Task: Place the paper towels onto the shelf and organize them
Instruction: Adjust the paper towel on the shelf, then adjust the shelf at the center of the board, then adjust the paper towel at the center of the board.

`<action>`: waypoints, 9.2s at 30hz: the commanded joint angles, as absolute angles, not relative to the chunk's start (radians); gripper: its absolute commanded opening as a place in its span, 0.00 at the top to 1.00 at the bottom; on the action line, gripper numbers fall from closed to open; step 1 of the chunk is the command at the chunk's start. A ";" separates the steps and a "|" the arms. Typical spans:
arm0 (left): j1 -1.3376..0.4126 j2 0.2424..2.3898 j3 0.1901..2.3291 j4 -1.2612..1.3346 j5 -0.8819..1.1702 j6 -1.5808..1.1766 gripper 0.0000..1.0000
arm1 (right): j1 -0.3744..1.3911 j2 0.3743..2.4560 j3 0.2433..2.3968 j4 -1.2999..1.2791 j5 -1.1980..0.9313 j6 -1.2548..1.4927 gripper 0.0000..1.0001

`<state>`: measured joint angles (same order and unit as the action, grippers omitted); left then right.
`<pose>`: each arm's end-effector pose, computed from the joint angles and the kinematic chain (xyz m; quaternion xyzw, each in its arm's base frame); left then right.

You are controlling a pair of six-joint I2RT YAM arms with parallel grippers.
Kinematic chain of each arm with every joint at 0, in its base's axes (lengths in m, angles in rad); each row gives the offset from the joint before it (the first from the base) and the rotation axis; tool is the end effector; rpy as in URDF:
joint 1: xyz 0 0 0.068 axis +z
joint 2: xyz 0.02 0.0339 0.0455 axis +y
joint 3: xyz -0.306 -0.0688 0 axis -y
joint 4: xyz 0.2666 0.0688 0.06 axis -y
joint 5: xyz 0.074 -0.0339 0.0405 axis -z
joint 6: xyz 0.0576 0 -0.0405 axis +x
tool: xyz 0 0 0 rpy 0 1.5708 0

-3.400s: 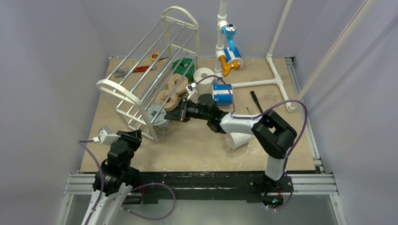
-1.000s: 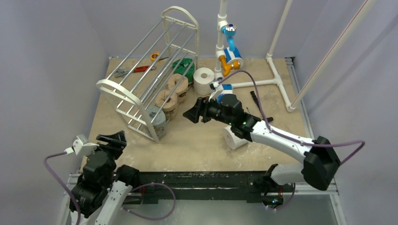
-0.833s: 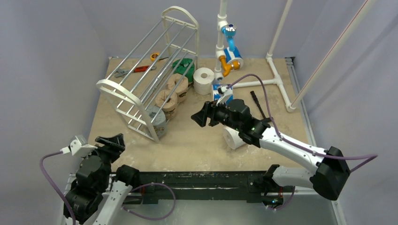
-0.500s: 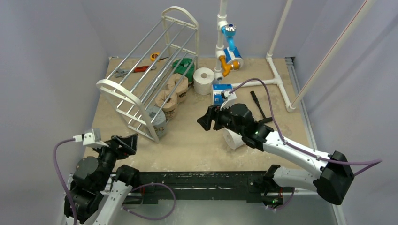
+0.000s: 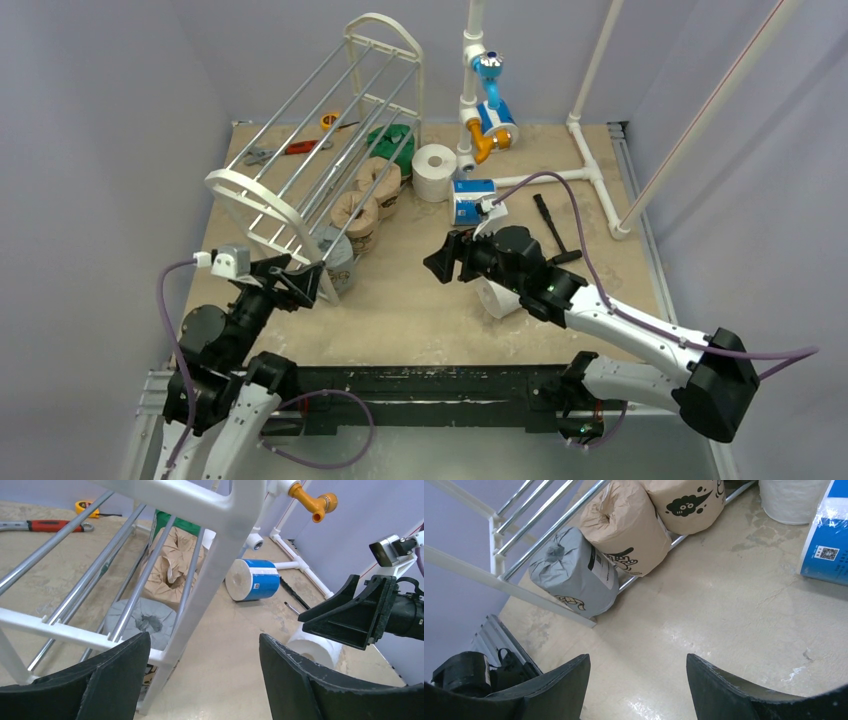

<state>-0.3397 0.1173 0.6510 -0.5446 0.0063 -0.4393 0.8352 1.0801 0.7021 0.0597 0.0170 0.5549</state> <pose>0.0439 -0.0159 0.3352 -0.0332 0.7102 -0.2691 0.6497 0.1824 0.2001 0.2996 -0.1082 0.8030 0.3701 0.4545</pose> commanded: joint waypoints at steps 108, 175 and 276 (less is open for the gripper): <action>-0.334 0.106 0.878 -0.980 -0.377 -0.532 0.15 | 0.519 0.989 0.864 -0.514 0.441 0.729 0.26; -0.349 0.197 0.545 -0.645 0.547 -0.852 0.02 | 0.732 0.826 0.376 -0.015 -0.222 0.809 0.21; -0.911 1.214 0.654 0.090 -0.059 -0.904 0.18 | 0.731 0.650 0.209 0.065 -0.404 0.888 0.25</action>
<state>-0.9283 1.2633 0.6266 0.0731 -0.0494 -0.9432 0.7292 0.6441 0.1894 -0.0048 -0.4213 0.8635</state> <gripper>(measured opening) 0.825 0.758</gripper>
